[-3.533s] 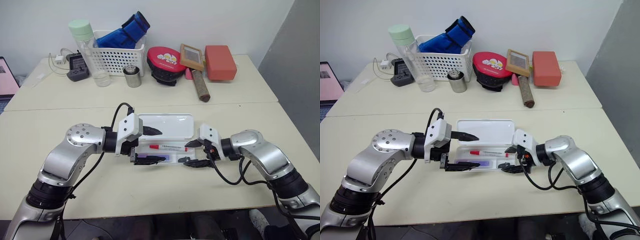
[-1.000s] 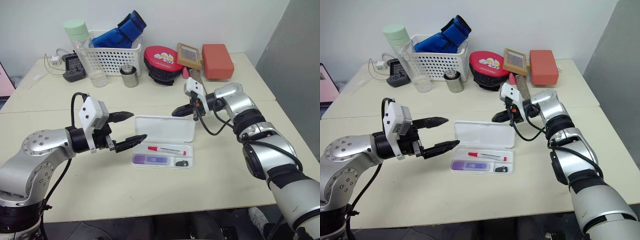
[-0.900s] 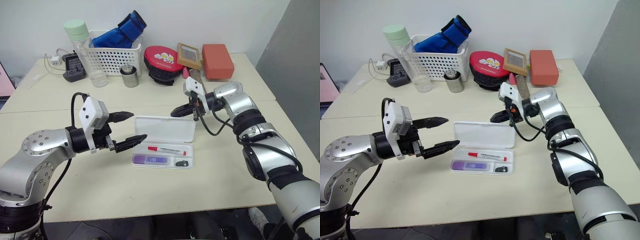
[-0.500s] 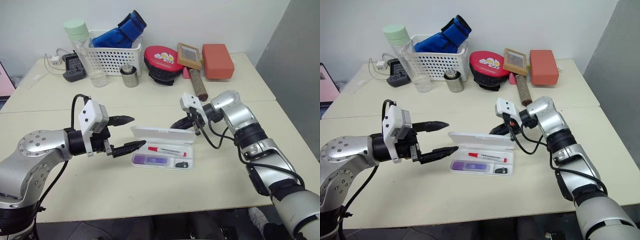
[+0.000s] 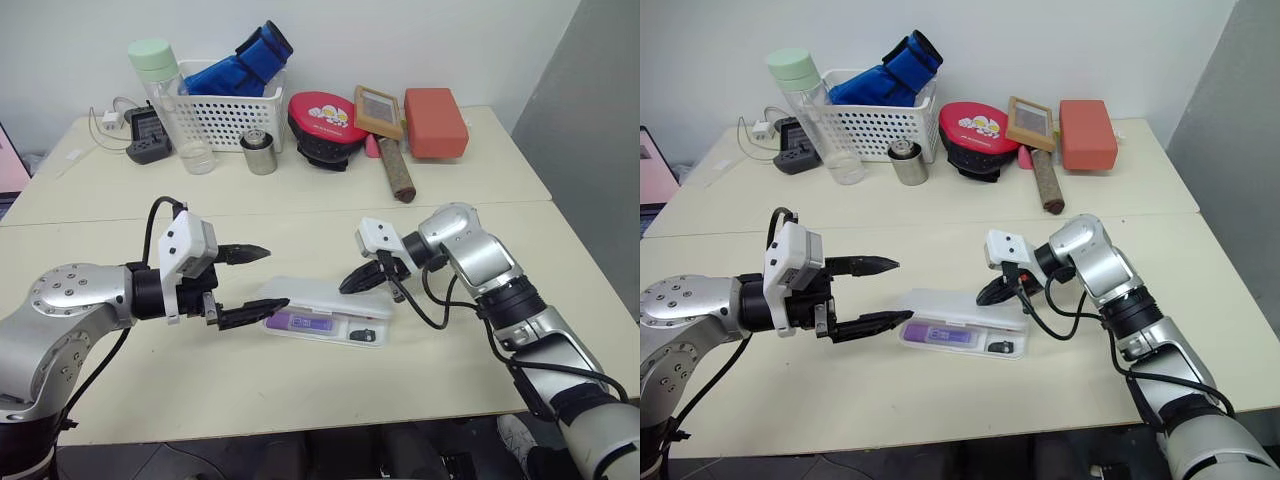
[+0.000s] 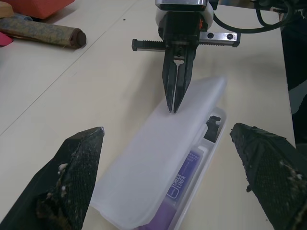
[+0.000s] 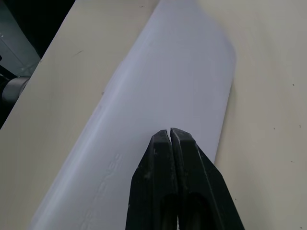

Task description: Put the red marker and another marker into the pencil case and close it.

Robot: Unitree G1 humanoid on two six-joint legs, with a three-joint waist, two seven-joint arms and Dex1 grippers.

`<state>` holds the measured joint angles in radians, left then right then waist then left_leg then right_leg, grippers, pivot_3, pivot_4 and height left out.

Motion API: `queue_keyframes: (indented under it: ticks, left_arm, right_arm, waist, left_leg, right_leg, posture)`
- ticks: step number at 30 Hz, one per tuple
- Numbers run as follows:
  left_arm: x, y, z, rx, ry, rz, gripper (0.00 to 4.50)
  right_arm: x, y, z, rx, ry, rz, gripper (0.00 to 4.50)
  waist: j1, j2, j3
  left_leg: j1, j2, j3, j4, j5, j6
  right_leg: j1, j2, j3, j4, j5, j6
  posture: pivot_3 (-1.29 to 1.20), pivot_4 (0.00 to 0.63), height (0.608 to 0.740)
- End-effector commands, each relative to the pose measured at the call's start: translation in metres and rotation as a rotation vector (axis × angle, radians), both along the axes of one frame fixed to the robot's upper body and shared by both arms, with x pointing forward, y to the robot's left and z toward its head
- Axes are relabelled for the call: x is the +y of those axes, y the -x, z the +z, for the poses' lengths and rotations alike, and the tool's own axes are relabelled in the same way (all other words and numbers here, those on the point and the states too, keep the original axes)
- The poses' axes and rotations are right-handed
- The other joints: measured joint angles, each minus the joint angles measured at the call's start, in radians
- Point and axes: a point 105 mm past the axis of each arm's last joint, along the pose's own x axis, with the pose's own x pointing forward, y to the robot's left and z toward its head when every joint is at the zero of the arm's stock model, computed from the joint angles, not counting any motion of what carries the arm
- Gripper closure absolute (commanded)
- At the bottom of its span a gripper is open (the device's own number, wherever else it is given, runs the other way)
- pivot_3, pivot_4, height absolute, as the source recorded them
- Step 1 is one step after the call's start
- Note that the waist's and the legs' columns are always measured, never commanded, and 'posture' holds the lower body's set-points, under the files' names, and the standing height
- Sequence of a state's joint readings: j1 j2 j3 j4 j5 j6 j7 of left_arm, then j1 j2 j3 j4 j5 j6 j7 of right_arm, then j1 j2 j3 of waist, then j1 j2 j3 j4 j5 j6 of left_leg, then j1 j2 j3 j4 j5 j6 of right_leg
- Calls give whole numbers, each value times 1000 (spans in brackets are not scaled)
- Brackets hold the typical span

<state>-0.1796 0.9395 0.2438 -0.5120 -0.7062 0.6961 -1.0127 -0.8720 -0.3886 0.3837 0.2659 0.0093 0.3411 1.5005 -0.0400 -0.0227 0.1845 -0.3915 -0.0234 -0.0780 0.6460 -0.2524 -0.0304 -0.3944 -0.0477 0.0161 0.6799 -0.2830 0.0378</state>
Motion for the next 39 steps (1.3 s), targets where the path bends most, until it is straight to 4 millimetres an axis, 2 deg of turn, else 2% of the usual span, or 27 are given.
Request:
queue_keyframes:
  ticks: [1, 10, 16, 22, 25, 28, 30, 32, 36, 37, 39]
  left_arm:
    - [-4, 4, 8, -32, -6, -28, 0]
    - [-6, 7, 7, -21, -11, -49, 0]
    - [-6, 9, 6, -10, -23, -62, 0]
    - [-5, 8, 6, -10, -23, -62, 0]
    - [-5, 6, 6, -14, -12, -50, 0]
    - [1, -2, 7, -36, 17, 12, 0]
    - [21, -31, 8, -77, 93, 220, 0]
    - [35, -48, 7, -97, 132, 348, 0]
    - [73, -77, 5, -166, 208, 638, 0]
    - [77, -79, 4, -175, 210, 669, 0]
    - [89, -83, -2, -198, 208, 744, 0]
  right_arm:
    - [5, 7, -4, -18, 10, 24, 4453]
    - [4, 8, -46, -58, 134, -8, 4453]
    - [5, 8, -51, -50, 134, -13, 4453]
    - [4, 8, -46, -43, 112, -16, 4453]
    - [5, 15, -18, 42, -50, -39, 4453]
    - [-2, 5, 13, 86, -256, -161, 4453]
    - [-27, -26, 36, 35, -447, -417, 4453]
    - [-45, -42, 43, 1, -526, -563, 4453]
    - [-92, -57, 39, -91, -594, -862, 4453]
    - [-98, -59, 39, -111, -602, -904, 4453]
    - [-120, -66, 33, -152, -600, -1040, 4093]
  waist:
    - [0, 0, 0]
    - [-1, 0, 0]
    - [-1, 0, 0]
    - [-2, 0, 0]
    - [0, 0, 0]
    - [6, 0, 0]
    - [8, 0, 0]
    - [12, 0, 0]
    - [16, -1, 0]
    - [14, -1, 0]
    - [11, -1, 0]
  left_leg:
    - [0, 0, 0, 0, 0, 0]
    - [1, 0, 0, 0, 0, 0]
    - [10, 1, 0, -1, 0, 0]
    - [10, 2, 0, -1, 0, 0]
    - [10, 2, 0, -1, 0, 0]
    - [7, 1, -1, -1, 0, 0]
    - [6, 1, 0, -1, 0, 0]
    - [7, 1, -1, -1, 0, 0]
    - [7, 0, -1, -1, 0, 0]
    - [5, 0, -1, -1, 0, 0]
    - [3, 0, 0, -1, 0, 0]
  right_leg:
    - [0, 0, 0, 0, 0, 0]
    - [1, 0, 0, 0, 0, 0]
    - [8, 2, 0, 0, 0, 0]
    - [8, 3, 0, 0, 0, -1]
    - [8, 3, 0, 0, 0, -1]
    - [6, 2, 0, 0, 0, -1]
    - [6, 1, 0, 0, 0, -1]
    - [6, 0, 0, 0, 0, -1]
    - [6, 0, -1, -1, 0, -1]
    - [5, 0, -1, -2, 0, -1]
    - [3, -3, 0, -1, 0, -1]
  posture:
    - [0, 150, 740]
    - [0, 150, 740]
    - [0, 150, 740]
    - [0, 150, 740]
    - [0, 150, 740]
    - [0, 150, 740]
    - [0, 150, 740]
    - [0, 150, 740]
    - [0, 150, 740]
    - [0, 150, 740]
    - [0, 150, 740]
